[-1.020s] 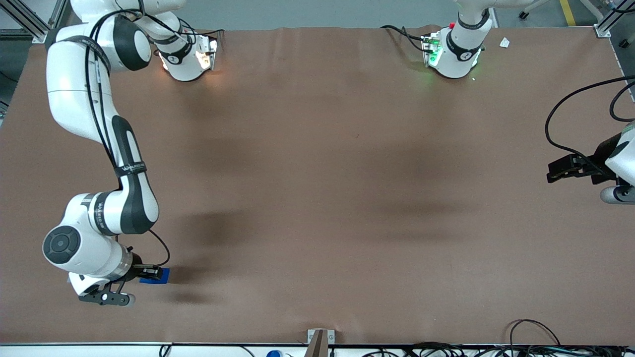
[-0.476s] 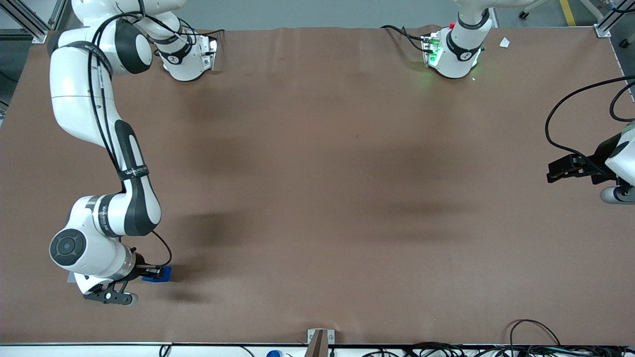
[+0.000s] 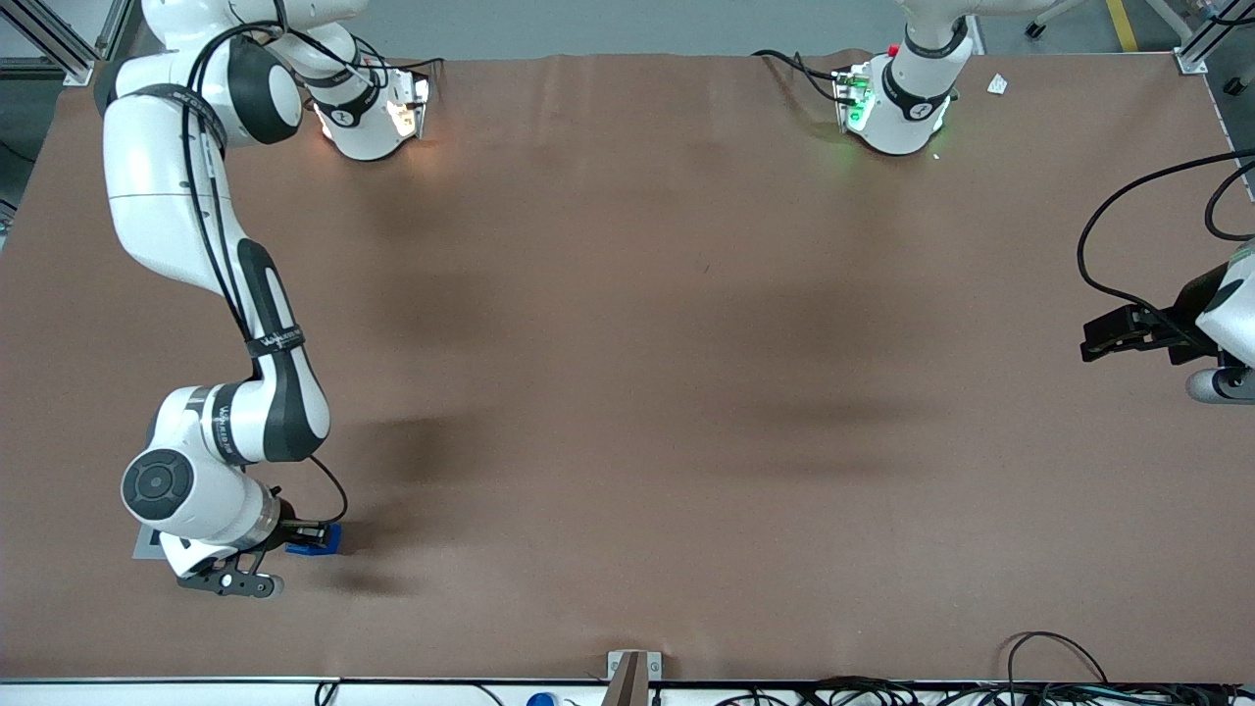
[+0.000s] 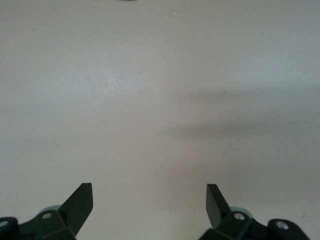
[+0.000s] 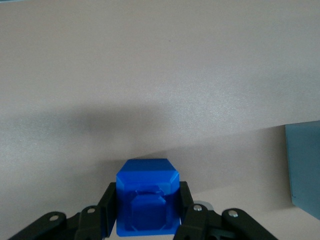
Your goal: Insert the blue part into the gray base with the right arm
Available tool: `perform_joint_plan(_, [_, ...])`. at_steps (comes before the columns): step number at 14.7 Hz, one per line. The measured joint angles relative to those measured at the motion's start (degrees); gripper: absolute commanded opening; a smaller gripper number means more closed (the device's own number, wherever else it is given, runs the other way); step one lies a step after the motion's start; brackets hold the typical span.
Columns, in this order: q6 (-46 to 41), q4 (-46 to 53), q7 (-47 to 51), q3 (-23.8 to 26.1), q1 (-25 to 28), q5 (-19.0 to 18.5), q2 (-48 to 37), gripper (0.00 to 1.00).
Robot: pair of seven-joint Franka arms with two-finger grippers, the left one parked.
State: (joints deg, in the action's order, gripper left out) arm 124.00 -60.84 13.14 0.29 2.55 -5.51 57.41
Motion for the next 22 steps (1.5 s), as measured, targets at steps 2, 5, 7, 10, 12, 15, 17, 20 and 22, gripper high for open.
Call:
perform_joint_plan(2, [1.2, -0.9, 0.2, -0.2, -0.2, -0.1, 0.2, 1.0])
perform_joint_plan(5, [2.0, -1.1, 0.3, -0.3, -0.4, -0.1, 0.2, 1.0])
perform_joint_plan(7, [2.0, -0.7, 0.6, -0.2, -0.4, -0.1, -0.5, 1.0])
perform_joint_plan(10, [-0.7, 0.0, 2.2, 0.0, -0.3, -0.1, -3.7, 1.0])
perform_joint_plan(12, [-7.2, 0.7, 2.2, 0.0, -0.3, -0.1, -7.9, 1.0])
perform_joint_plan(15, [-20.2, 1.6, 2.2, 0.0, -0.3, -0.1, -17.2, 1.0])
perform_joint_plan(17, [-27.7, 1.6, 2.1, 0.0, -0.4, -0.1, -23.6, 1.0])
perform_joint_plan(20, [-35.5, 1.3, -1.6, 0.0, -0.9, -0.1, -31.8, 1.0])
perform_joint_plan(22, [-39.9, 1.1, -4.1, 0.0, -1.9, 0.9, -35.9, 1.0])
